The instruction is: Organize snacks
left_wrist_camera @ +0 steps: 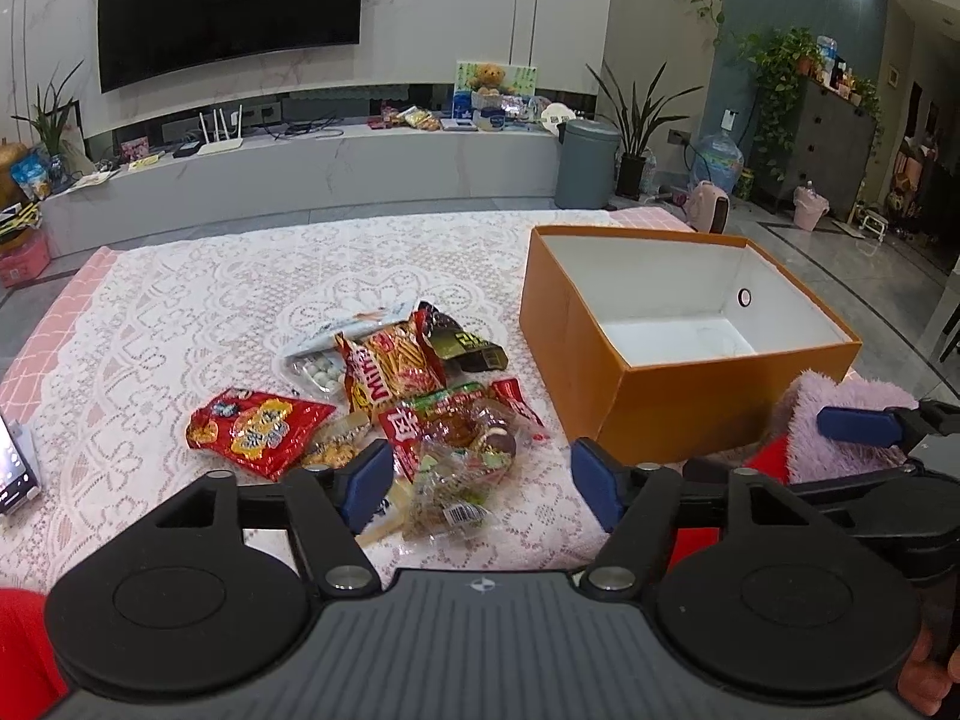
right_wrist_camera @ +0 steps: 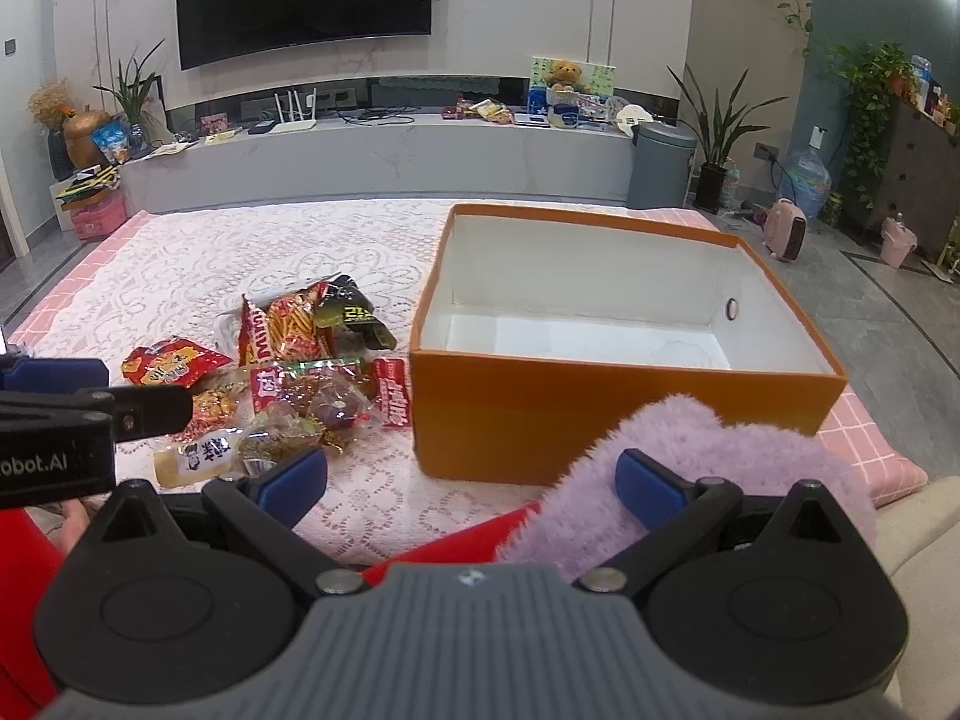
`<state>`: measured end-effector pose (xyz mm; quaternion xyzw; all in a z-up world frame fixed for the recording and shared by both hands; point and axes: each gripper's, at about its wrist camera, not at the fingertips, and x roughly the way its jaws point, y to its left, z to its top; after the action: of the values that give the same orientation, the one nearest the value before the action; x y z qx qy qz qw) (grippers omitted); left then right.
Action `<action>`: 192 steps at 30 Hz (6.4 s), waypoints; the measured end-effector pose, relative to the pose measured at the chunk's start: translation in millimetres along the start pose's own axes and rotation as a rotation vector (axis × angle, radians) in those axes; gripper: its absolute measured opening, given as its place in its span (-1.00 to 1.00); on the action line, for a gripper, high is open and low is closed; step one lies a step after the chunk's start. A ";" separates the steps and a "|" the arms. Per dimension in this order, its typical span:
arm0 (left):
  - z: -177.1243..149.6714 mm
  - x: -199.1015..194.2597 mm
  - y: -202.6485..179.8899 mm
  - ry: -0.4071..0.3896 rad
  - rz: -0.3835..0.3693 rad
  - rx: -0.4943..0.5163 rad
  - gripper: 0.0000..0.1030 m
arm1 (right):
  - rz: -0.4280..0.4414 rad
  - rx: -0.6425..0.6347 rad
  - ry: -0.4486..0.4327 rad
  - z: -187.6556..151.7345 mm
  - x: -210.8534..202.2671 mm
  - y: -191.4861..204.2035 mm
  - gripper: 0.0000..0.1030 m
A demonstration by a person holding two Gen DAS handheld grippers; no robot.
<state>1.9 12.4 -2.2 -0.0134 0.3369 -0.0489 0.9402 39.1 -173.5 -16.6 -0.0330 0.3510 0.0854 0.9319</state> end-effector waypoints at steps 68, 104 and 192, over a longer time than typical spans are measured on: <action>-19.0 122.5 127.5 0.270 -0.050 -0.425 0.61 | 0.275 0.199 0.293 5.5 152.9 74.9 0.25; -24.0 141.0 106.6 0.246 0.150 -0.292 0.39 | 0.241 0.134 0.287 -2.8 148.9 76.1 -0.08; -13.8 109.4 102.4 0.292 0.109 -0.276 0.40 | 0.298 0.199 0.237 -2.8 122.9 43.3 -0.10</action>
<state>85.7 103.3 -88.0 -0.1167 0.4733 0.0472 0.8719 120.3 -114.5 -99.8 0.1019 0.4658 0.1828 0.8598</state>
